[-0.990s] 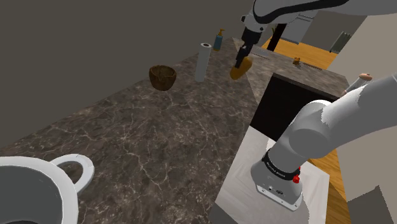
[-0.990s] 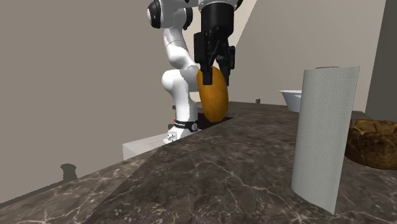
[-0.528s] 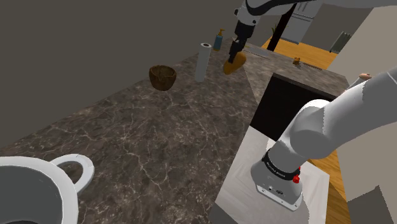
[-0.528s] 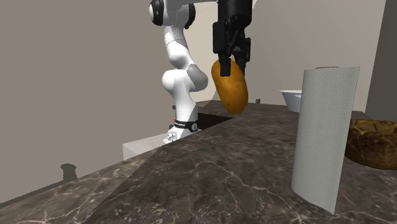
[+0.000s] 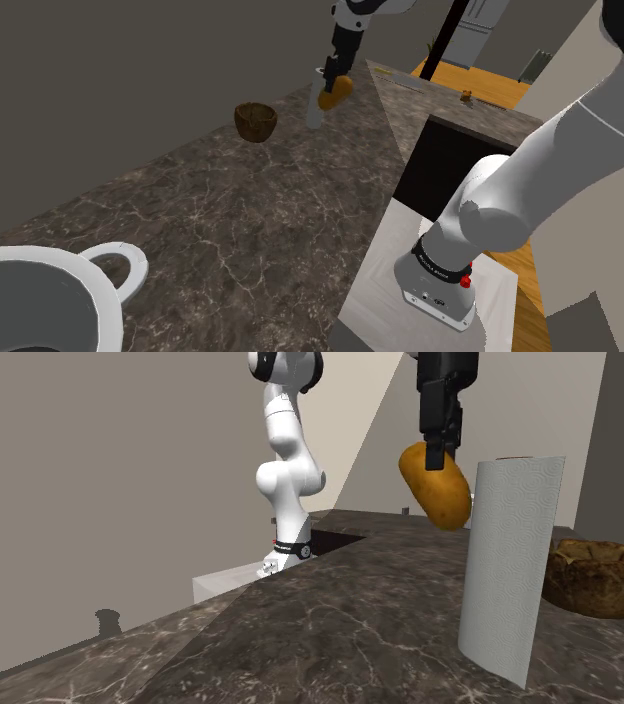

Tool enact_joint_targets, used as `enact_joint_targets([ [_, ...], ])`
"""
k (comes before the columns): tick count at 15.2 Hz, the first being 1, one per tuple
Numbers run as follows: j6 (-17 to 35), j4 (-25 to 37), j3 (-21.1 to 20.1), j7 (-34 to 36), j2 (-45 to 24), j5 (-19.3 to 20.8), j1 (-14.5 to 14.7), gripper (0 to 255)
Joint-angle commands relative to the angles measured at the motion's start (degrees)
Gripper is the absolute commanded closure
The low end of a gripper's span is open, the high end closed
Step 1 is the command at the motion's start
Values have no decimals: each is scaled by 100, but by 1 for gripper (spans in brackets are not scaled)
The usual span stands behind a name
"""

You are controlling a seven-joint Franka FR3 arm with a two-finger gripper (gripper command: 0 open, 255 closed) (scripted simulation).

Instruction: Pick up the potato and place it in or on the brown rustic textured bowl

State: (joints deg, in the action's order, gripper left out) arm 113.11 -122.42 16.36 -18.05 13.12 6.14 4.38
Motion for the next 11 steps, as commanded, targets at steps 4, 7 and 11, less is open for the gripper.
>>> enact_joint_targets([
  [4, -85, 830, -233, 360, -790, -238, 245, 255],
  [7, -187, 1408, -356, 560, -1289, -357, 369, 255],
  [11, -393, 2300, -503, 809, -2000, -491, 510, 255],
])
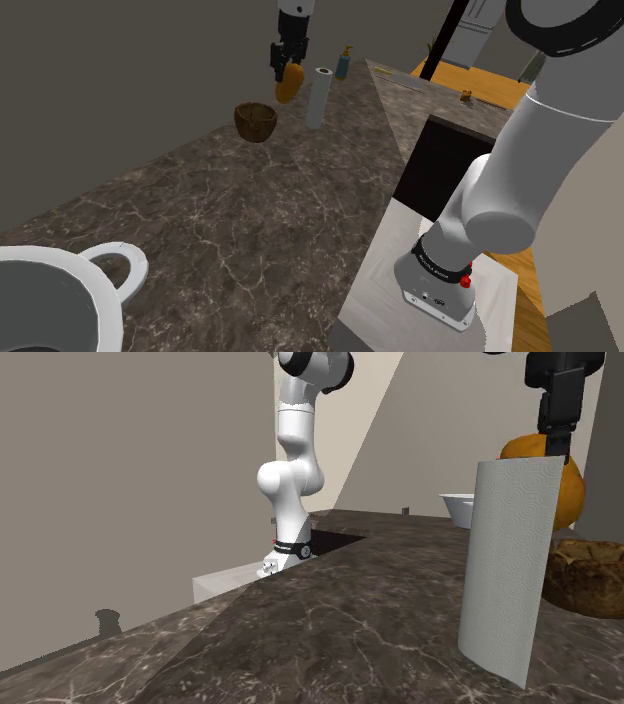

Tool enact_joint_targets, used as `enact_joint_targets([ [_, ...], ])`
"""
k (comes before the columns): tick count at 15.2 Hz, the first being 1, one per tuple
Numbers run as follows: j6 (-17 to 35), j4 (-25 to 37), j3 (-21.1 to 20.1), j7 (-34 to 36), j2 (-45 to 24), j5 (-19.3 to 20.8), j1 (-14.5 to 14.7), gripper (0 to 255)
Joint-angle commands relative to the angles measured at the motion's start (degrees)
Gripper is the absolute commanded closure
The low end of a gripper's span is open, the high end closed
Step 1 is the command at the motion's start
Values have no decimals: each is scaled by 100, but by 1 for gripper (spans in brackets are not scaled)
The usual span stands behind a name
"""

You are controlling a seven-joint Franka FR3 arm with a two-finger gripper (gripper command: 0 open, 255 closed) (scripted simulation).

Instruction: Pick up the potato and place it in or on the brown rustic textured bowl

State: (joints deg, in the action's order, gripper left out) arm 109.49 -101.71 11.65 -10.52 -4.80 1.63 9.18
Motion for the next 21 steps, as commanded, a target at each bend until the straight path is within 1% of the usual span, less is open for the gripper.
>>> enact_joint_targets([
  [1, -96, 478, -64, 116, -396, -71, 61, 255],
  [5, -431, 1605, -183, 344, -1207, -180, 170, 255],
  [7, -682, 2355, -241, 465, -1715, -234, 217, 255],
  [21, 358, 1396, -256, 487, -1797, -244, 236, 255],
])
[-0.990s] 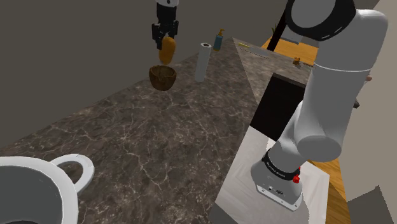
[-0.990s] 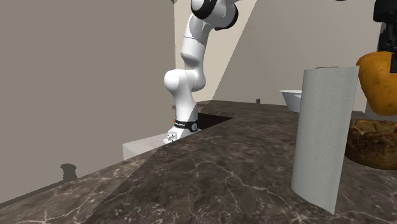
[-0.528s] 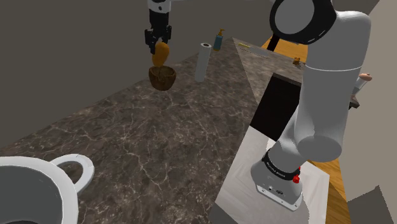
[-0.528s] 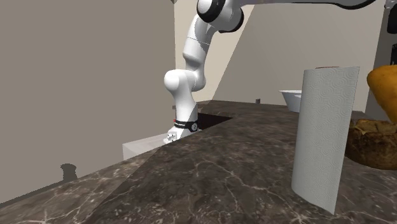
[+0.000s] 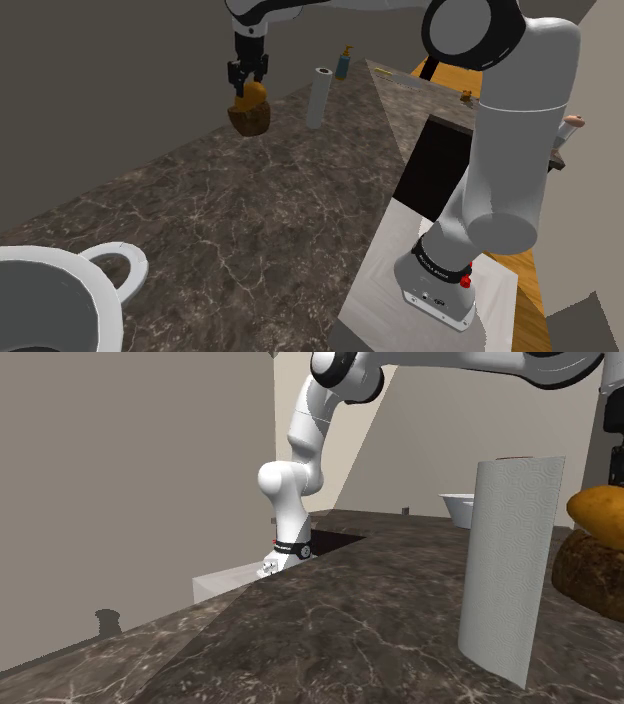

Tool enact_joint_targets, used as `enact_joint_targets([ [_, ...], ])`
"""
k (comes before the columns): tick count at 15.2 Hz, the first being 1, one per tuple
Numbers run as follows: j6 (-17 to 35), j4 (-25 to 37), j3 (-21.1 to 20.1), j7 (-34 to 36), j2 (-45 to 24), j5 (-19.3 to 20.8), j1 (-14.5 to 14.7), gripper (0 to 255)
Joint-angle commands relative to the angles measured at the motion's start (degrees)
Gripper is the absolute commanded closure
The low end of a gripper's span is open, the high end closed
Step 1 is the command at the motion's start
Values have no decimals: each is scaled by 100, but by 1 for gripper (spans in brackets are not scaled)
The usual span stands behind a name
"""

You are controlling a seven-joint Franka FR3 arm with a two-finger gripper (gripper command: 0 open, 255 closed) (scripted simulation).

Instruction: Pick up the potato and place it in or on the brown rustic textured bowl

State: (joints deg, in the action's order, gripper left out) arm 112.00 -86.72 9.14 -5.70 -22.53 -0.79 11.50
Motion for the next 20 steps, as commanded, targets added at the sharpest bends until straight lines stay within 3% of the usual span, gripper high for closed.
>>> enact_joint_targets([
  [1, 140, -129, -6, 5, -32, -4, 5, 255],
  [8, 140, -129, -4, 5, -32, -4, 6, 255],
  [9, 135, -101, -5, 2, -55, -8, 3, 0],
  [14, 140, -129, -4, 5, -32, -4, 6, 0],
  [18, -521, 390, 2, 19, 111, 19, 20, 0],
  [20, -521, 388, 2, 19, 112, 19, 20, 0],
])
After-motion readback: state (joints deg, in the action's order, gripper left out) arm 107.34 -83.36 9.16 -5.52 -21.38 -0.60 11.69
